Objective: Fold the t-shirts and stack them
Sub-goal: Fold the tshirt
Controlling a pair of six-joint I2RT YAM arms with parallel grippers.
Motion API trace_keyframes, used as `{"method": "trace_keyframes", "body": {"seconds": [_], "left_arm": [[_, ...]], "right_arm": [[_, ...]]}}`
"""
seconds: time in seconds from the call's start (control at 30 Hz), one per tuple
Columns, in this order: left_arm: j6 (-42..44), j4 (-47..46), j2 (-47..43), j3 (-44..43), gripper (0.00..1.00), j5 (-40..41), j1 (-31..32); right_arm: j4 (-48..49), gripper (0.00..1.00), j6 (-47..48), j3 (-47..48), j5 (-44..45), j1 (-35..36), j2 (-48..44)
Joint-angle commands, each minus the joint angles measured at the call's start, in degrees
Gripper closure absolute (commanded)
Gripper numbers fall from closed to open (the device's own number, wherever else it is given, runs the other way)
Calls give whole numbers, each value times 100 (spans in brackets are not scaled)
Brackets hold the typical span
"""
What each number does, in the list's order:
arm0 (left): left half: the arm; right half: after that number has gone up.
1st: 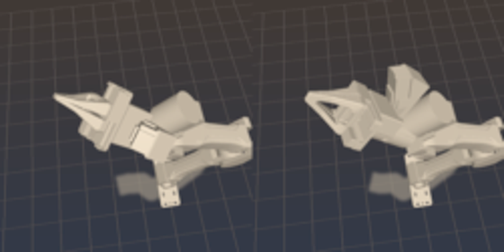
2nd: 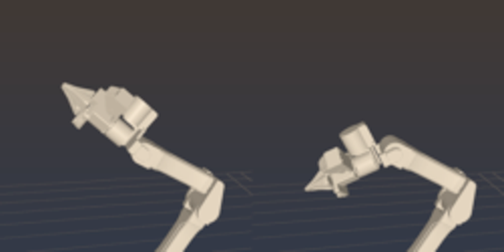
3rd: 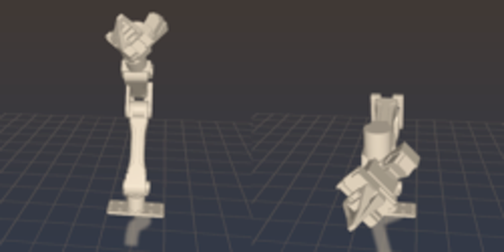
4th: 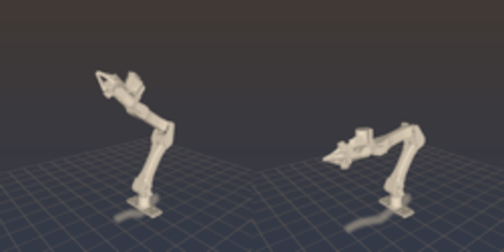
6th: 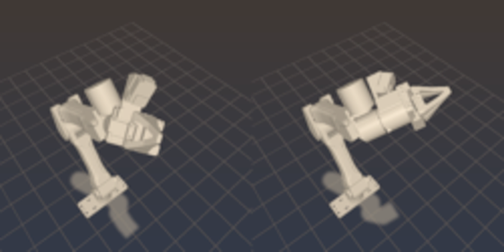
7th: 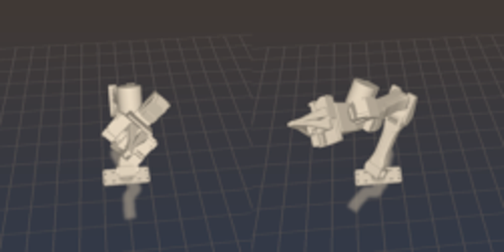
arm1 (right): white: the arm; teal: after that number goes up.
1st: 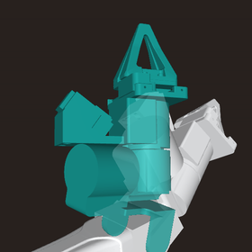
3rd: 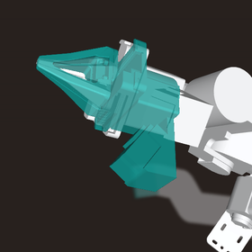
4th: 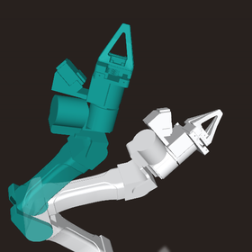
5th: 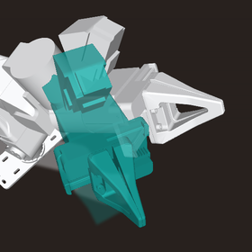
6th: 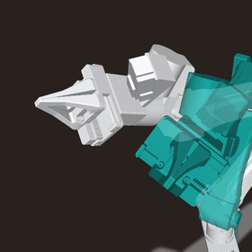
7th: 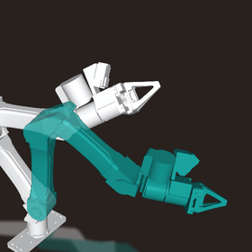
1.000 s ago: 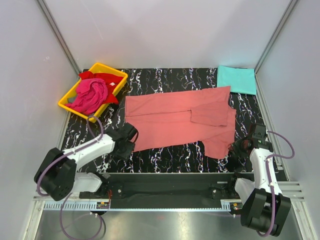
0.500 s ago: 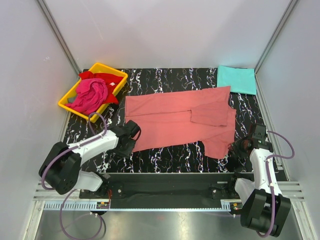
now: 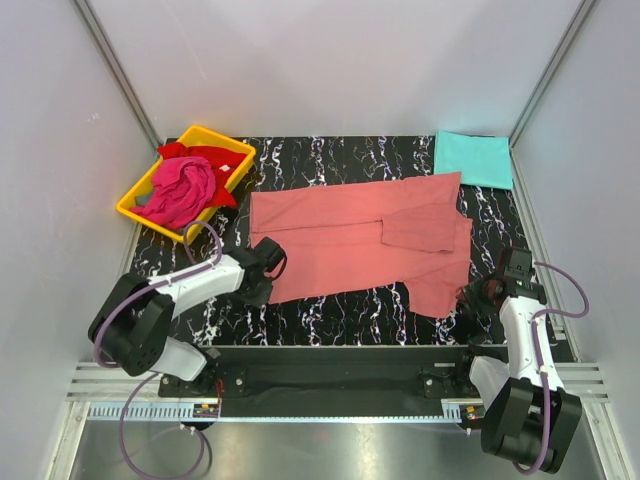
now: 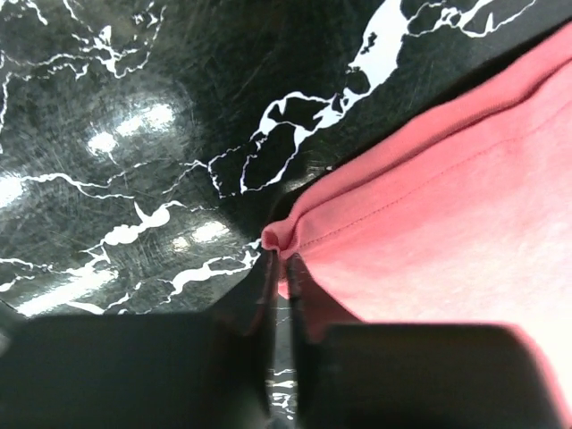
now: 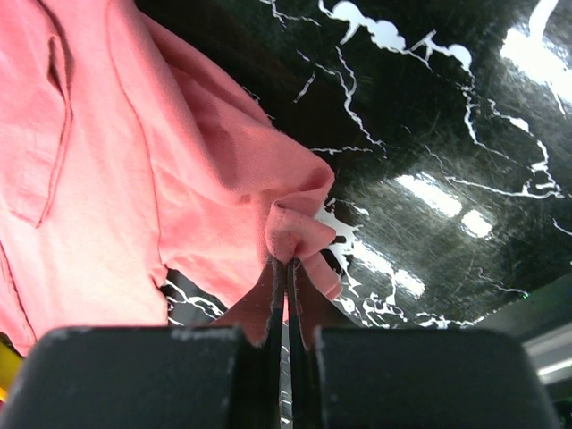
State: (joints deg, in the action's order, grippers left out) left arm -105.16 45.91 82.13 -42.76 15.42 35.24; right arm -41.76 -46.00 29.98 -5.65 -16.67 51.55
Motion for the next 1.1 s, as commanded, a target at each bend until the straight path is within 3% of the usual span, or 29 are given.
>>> {"method": "trace_keyframes", "body": {"seconds": [0.0, 0.27, 0.5, 0.67, 0.83, 1.07], "left_arm": [[-13, 49, -170, 22, 100, 119, 35], [84, 576, -839, 22, 100, 453, 123], [260, 331, -1006, 216, 100, -117, 246], [242, 726, -1304, 14, 100, 39, 596], [-39, 946, -1936, -4, 100, 304, 1028], [-30, 1086, -1946, 22, 100, 478, 1239]], "right_arm": [[-218, 100, 82, 271, 2, 5, 4], [-719, 100, -129, 491, 389, 5, -583], [-1773, 100, -269, 1124, 925, 5, -1243], [-2283, 100, -234, 1818, 1312, 14, -1437], [-2644, 100, -269, 2012, 1085, 5, -1726], [-2610, 100, -200, 1529, 802, 5, -2035]]}}
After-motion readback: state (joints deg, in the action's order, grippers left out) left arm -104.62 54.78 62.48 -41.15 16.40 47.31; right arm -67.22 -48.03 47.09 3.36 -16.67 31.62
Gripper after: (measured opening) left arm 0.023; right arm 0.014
